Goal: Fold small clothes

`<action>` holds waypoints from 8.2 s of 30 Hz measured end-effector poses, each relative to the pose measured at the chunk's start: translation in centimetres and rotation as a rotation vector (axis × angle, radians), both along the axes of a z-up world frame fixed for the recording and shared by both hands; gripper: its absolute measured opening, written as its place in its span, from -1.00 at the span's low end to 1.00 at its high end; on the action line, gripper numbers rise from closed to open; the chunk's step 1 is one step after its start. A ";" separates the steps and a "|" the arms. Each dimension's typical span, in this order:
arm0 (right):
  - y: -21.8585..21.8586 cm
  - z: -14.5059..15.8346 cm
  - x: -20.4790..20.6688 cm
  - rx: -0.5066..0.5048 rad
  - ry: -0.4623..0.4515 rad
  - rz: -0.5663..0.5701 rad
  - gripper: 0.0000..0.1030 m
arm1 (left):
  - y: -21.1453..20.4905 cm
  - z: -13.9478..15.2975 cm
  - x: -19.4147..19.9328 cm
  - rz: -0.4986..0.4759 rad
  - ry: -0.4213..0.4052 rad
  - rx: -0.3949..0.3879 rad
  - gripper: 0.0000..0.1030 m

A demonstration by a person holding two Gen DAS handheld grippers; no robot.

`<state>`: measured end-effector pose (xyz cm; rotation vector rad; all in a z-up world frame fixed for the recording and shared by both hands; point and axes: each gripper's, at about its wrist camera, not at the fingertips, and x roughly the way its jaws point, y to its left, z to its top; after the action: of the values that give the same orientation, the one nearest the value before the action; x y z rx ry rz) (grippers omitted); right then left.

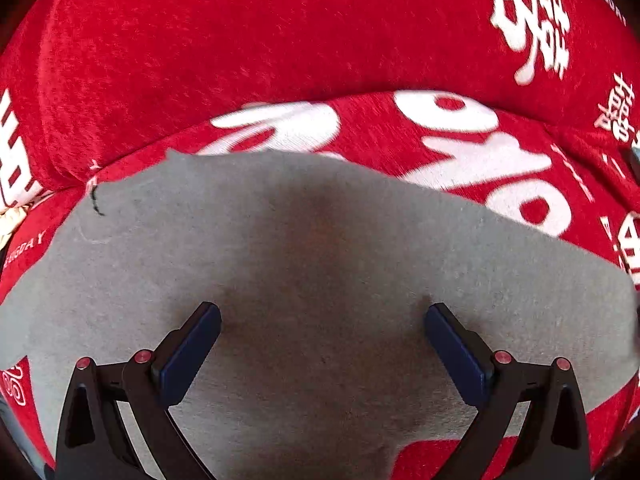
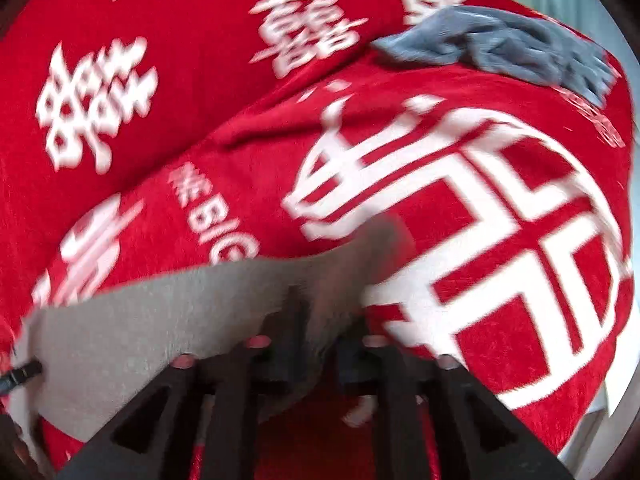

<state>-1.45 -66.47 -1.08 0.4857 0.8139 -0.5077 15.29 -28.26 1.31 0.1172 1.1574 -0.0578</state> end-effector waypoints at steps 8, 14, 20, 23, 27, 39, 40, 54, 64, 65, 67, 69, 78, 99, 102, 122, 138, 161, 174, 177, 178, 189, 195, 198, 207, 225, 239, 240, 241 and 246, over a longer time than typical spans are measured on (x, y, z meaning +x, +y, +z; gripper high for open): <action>4.8 4.2 -0.5 -0.109 -0.044 0.032 0.60 | -0.4 -0.8 1.0 0.025 0.046 -0.017 0.99; 18.1 2.6 6.1 -0.219 0.082 0.427 0.59 | -0.2 -0.7 -0.4 -0.013 0.024 -0.013 0.99; 18.3 0.9 7.3 -0.284 0.159 0.477 0.64 | 6.6 -1.2 0.3 0.080 0.050 -0.071 1.00; 12.1 0.8 6.3 -0.242 0.171 0.370 0.79 | 8.5 -1.2 -0.1 0.094 0.031 -0.024 1.00; 2.9 0.4 2.9 -0.102 0.166 0.191 0.97 | 11.3 -1.5 -0.3 0.112 0.020 -0.055 1.00; 0.6 0.2 -2.1 0.178 0.041 0.040 0.95 | 6.1 -0.7 -3.4 0.032 0.010 -0.057 1.00; 0.3 0.1 -2.0 0.171 0.022 0.006 0.95 | 5.5 -0.6 -3.4 0.022 0.009 -0.056 1.00; -0.3 1.7 -0.1 0.245 -0.163 0.100 -0.85 | 4.3 -0.5 0.3 0.092 0.007 -0.046 1.00; 3.8 6.6 1.2 0.080 -0.154 0.178 -0.85 | 5.1 -2.3 4.3 0.141 0.083 -0.017 1.00; 4.3 6.9 1.2 0.068 -0.150 0.180 -0.85 | 5.2 -1.9 3.8 0.137 0.062 -0.016 1.00; 5.0 7.6 1.2 0.048 -0.151 0.186 -0.85 | 5.1 -1.5 1.5 0.095 0.070 -0.049 1.00; 5.9 8.4 1.2 0.040 -0.153 0.201 -0.85 | 5.1 -1.2 -1.4 0.056 0.049 -0.077 1.00; 18.9 19.3 2.6 -0.082 -0.287 0.417 -0.86 | 11.6 1.4 -5.9 0.086 -0.006 -0.192 1.00; 61.2 5.2 13.7 -0.260 0.060 0.898 -0.86 | 43.3 -0.8 -11.6 0.543 -0.073 -0.296 1.00; 63.1 3.5 13.7 -0.270 0.096 0.924 -0.86 | 44.3 -1.9 -12.0 0.562 -0.061 -0.311 1.00; 62.7 9.2 11.1 -0.186 0.011 1.071 0.47 | 44.2 0.1 -13.6 0.589 -0.107 -0.349 1.00; 40.7 1.8 10.3 -0.073 0.137 0.810 0.57 | 28.4 -1.1 -3.5 0.241 0.026 -0.133 1.00; 41.3 3.5 17.7 -0.100 0.178 0.765 0.89 | 27.2 1.6 -0.4 0.224 -0.012 -0.093 1.00; 43.7 2.0 1.4 -0.246 0.163 0.830 0.90 | 29.4 -0.2 -11.0 0.206 -0.011 -0.116 1.00; 42.7 1.9 -2.6 -0.218 0.138 0.838 0.90 | 29.8 0.0 -14.9 0.171 -0.063 -0.109 1.00; 42.5 1.7 -3.4 -0.226 0.136 0.849 0.90 | 29.8 0.1 -15.9 0.164 -0.068 -0.110 1.00; 44.9 4.1 -7.9 -0.313 0.156 0.968 0.90 | 31.7 2.4 -21.7 0.085 -0.100 -0.087 1.00; 51.1 1.6 -4.3 -0.335 0.225 1.085 0.91 | 30.7 0.1 -18.7 0.076 -0.032 -0.088 1.00; 50.0 1.4 -4.4 -0.284 0.198 1.056 0.97 | 32.1 -0.1 -19.7 0.106 -0.020 -0.123 1.00; 48.1 1.2 -7.5 -0.300 0.195 1.050 0.98 | 33.6 -0.8 -22.0 0.119 0.014 -0.133 1.00; 50.4 5.1 -8.4 -0.530 0.193 1.006 0.98 | 31.6 3.6 -20.4 0.116 -0.090 -0.065 1.00; 50.8 7.3 7.5 -0.317 0.096 0.805 0.98 | 39.1 3.2 -12.3 0.353 -0.079 -0.111 1.00; 50.5 7.0 8.6 -0.271 0.105 0.782 0.98 | 40.4 3.1 -12.4 0.384 -0.074 -0.123 1.00; 50.2 6.4 9.9 -0.222 0.118 0.759 0.98 | 42.6 2.8 -12.7 0.435 -0.067 -0.146 1.00; 51.4 1.7 13.8 -0.148 0.245 0.710 1.00 | 52.1 1.7 -14.7 0.674 -0.060 -0.167 1.00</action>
<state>12.38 -15.09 0.63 -0.0223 1.1057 0.0370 0.55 23.87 3.03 -0.4177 1.0780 0.4418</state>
